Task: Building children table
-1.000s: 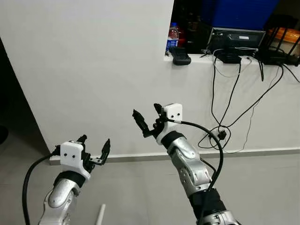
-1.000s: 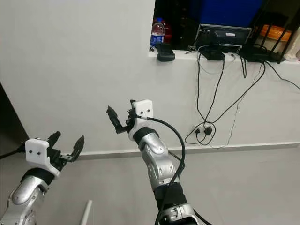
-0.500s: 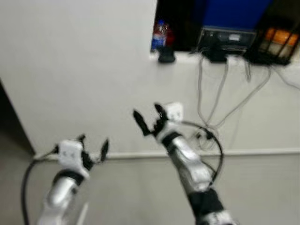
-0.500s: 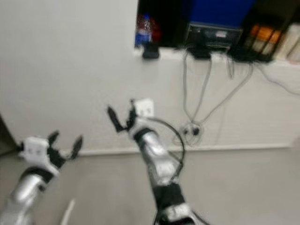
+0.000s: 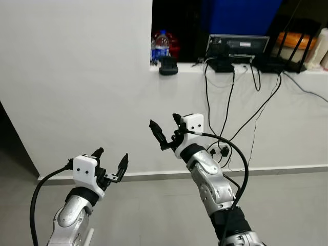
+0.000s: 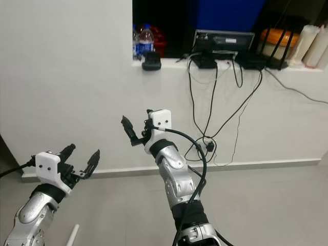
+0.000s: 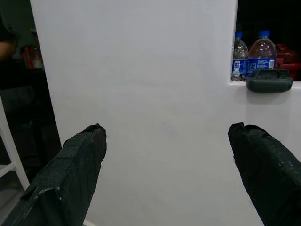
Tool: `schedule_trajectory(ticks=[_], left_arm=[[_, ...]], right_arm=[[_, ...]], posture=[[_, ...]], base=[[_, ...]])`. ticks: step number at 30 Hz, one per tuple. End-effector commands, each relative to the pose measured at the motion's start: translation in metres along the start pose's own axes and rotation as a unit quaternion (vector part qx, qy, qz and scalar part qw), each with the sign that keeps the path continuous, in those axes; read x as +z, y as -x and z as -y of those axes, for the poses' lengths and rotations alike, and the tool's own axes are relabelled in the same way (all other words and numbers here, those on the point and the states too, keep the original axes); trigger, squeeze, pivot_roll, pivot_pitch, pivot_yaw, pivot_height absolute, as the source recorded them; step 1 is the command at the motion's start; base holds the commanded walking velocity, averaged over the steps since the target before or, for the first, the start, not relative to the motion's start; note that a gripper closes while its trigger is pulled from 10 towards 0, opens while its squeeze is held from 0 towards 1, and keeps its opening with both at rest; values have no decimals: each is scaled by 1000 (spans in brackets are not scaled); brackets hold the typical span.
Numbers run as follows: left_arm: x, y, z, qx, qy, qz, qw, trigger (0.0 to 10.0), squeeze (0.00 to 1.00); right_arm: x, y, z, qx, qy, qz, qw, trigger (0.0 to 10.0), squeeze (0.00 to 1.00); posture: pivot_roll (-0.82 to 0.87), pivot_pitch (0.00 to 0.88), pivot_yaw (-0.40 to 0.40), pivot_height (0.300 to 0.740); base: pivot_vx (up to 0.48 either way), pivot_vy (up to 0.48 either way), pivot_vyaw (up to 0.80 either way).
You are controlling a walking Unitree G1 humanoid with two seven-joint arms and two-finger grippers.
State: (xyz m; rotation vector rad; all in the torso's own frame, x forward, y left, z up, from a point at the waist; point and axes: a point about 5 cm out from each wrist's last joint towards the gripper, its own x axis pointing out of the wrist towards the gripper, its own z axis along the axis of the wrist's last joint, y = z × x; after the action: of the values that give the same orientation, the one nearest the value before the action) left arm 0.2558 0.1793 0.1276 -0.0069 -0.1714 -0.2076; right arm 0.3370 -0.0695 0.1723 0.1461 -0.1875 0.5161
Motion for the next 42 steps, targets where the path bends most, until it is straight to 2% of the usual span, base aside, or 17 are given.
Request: schedule_trajectory(ticks=[1,18,24,42], left_arm=[[1,1,1,-5,1,6,1000,10000,0],[0,1,2,-5,-2,0,1000,10000,0],[-3,0,0,0,-6,-14,1000,10000,0],[-3,3,0,1,4,-16,1000,10000,0]], right_arm=[[-1,1,0,-1,-1,-2,1000,10000,0],[-1,1,1,-2,-1,-3,1000,10000,0],[-2,1,1,-1,-2,-3,1000,10000,0],[-3,2,3,-5,-2,-8,1000,10000,0]], posture=[[74,0,-96,740],[75,0,-99,740],[76,0,-100,740],[80,0,-102,740]], base=[[480,0,0],[459,0,0],[0,0,0],[0,0,0]])
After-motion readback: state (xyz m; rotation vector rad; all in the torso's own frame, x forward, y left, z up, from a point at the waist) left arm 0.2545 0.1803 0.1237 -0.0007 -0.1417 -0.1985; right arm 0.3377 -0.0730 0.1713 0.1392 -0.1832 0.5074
